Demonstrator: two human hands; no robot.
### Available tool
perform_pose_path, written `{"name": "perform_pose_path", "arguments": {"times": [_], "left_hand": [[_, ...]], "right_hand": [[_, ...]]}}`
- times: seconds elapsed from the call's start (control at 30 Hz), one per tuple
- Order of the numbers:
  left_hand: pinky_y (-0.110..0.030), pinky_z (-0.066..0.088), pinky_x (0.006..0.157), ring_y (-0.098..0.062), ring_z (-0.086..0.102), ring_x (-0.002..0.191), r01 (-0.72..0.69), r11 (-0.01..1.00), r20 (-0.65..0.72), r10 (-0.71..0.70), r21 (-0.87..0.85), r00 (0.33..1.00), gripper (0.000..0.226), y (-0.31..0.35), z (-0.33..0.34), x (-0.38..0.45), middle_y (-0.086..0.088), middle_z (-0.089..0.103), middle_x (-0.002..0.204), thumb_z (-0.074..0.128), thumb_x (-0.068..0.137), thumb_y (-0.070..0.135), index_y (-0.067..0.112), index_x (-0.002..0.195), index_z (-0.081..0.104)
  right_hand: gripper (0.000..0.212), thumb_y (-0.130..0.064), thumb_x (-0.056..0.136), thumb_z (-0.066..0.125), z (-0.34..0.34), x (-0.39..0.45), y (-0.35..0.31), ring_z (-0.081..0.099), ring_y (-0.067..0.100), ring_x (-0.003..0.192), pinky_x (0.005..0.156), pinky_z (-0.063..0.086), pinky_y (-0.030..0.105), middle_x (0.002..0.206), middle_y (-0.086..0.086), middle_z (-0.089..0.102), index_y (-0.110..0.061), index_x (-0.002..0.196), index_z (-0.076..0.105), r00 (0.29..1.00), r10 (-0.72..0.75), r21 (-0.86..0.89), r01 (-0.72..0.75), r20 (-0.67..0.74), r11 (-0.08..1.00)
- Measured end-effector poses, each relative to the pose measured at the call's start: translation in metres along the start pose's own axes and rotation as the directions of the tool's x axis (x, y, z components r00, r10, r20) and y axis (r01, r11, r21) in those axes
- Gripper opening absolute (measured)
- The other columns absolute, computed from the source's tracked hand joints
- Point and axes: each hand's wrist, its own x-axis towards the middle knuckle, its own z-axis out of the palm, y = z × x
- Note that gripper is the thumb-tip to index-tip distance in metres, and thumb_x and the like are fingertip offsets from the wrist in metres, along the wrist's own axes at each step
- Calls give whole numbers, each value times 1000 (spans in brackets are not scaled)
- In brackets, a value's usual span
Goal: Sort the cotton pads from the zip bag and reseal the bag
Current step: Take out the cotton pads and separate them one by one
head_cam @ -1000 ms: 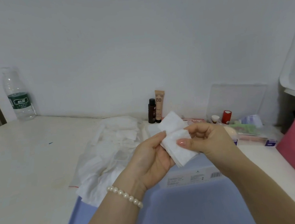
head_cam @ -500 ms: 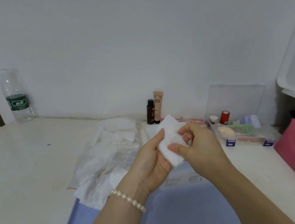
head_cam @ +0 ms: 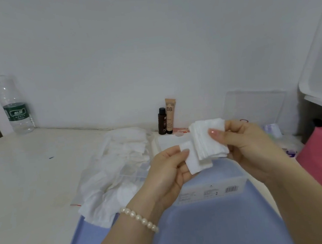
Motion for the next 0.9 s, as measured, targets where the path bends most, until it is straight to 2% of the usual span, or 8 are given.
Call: {"name": "perform_pose_path", "arguments": {"times": [0.1,0.2,0.33,0.5,0.63,0.7,0.77,0.9], "left_hand": [[-30,59,66,-25,71,85,26,1000,36,-27,12,999,26,0,1,-1,-23,69,104,45,96,5,-6,112,62],[-31,60,69,-25,71,86,38,999,16,-38,-19,999,28,2,0,0,-23,69,104,42,98,10,-4,110,63],[-31,58,71,-24,70,84,51,993,0,-51,-110,999,31,3,-1,1,-23,67,108,39,100,11,-4,115,60],[-32,59,72,-25,70,87,64,988,9,-64,-137,998,33,3,-1,1,-23,67,110,39,100,14,-3,119,59],[-35,57,79,-27,69,94,75,985,52,-67,-157,996,45,3,-1,0,-21,68,108,44,92,38,1,113,62],[-34,57,82,-27,69,97,30,997,85,-24,-68,996,42,2,-2,0,-20,69,107,58,80,28,1,112,63],[-31,58,78,-27,69,94,-17,998,102,10,67,995,41,1,-6,0,-19,70,104,65,74,2,-1,115,60],[-28,57,66,-23,70,83,-63,958,164,17,280,986,52,4,-12,-1,-16,72,93,60,70,-25,5,113,62]], "right_hand": [[27,-13,67,73,10,1,11,70,20,71,62,57,29,81,13,73,-3,90,64,999,-13,-140,6,-48,990],[14,-6,74,72,13,3,15,69,18,67,63,57,30,77,11,73,-4,86,65,996,-33,-179,18,-77,984],[22,-7,74,74,17,3,18,68,20,70,67,55,32,83,15,72,1,91,64,995,-45,-222,23,-95,975],[18,-9,73,75,22,4,23,68,13,64,60,55,24,79,11,71,-4,87,65,988,-74,-232,40,-137,972],[15,-11,73,77,26,5,28,62,14,64,63,53,27,72,6,66,-8,80,64,975,-137,-327,72,-178,942],[17,-14,72,78,27,6,29,55,14,64,63,49,30,71,5,61,-8,78,63,969,-175,-405,91,-175,910],[21,-15,71,78,25,5,26,52,13,67,62,45,28,77,4,57,-11,82,60,976,-144,-424,62,-165,904],[29,-18,73,75,15,4,16,61,16,78,69,44,30,88,2,65,-16,97,59,992,100,-339,-119,-74,933]]}}
